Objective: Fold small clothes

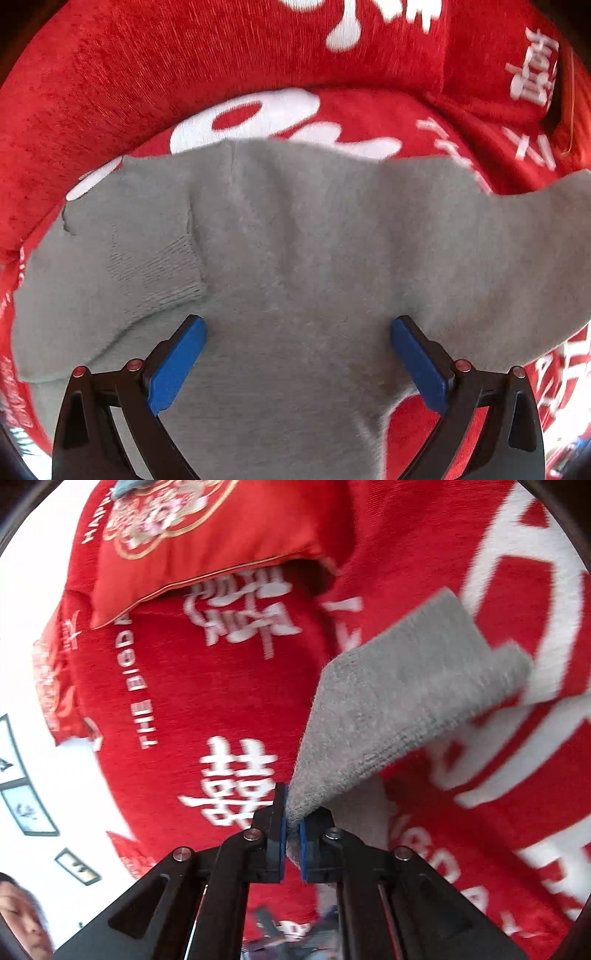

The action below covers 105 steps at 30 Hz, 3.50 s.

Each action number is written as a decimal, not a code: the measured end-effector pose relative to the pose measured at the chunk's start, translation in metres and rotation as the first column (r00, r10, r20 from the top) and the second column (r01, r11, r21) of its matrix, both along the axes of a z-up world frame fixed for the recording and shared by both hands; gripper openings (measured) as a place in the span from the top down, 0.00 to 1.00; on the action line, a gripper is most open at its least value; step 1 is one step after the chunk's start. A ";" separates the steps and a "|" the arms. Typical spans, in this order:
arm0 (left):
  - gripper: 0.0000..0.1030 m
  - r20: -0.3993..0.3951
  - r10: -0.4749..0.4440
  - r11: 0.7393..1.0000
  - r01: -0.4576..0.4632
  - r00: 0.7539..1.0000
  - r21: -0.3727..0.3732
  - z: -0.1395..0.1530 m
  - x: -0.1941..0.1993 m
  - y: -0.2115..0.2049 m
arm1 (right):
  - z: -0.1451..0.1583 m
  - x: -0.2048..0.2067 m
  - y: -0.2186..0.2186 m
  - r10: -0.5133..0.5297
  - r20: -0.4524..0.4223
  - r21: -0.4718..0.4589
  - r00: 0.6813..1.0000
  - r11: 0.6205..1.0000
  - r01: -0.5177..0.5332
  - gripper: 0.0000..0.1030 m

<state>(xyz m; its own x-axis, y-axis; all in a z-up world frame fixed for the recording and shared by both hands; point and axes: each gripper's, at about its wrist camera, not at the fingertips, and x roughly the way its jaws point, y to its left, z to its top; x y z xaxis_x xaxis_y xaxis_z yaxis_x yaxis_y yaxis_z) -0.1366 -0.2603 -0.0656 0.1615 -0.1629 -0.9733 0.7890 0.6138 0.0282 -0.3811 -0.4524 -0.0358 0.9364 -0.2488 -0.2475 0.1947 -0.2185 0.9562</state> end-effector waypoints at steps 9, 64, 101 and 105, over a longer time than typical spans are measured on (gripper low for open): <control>0.01 -0.014 0.032 0.997 -0.033 0.999 -0.073 0.035 0.033 0.054 | 0.039 0.069 0.006 0.138 0.081 -0.082 0.987 0.988 -0.131 0.95; 0.01 -0.033 0.542 0.836 -0.542 0.840 -0.084 0.054 0.186 0.447 | 0.018 0.498 0.421 0.455 -0.890 -0.107 -0.004 -0.216 -0.970 0.40; 0.01 0.040 0.392 0.920 -0.393 0.919 0.014 0.016 0.189 0.317 | -0.002 0.220 0.146 0.601 -0.472 -0.020 0.645 0.724 -0.690 0.55; 0.01 0.044 0.412 0.911 -0.413 0.910 -0.002 0.023 0.190 0.316 | -0.013 0.243 0.110 0.528 -0.552 -0.023 0.645 0.764 -0.645 0.55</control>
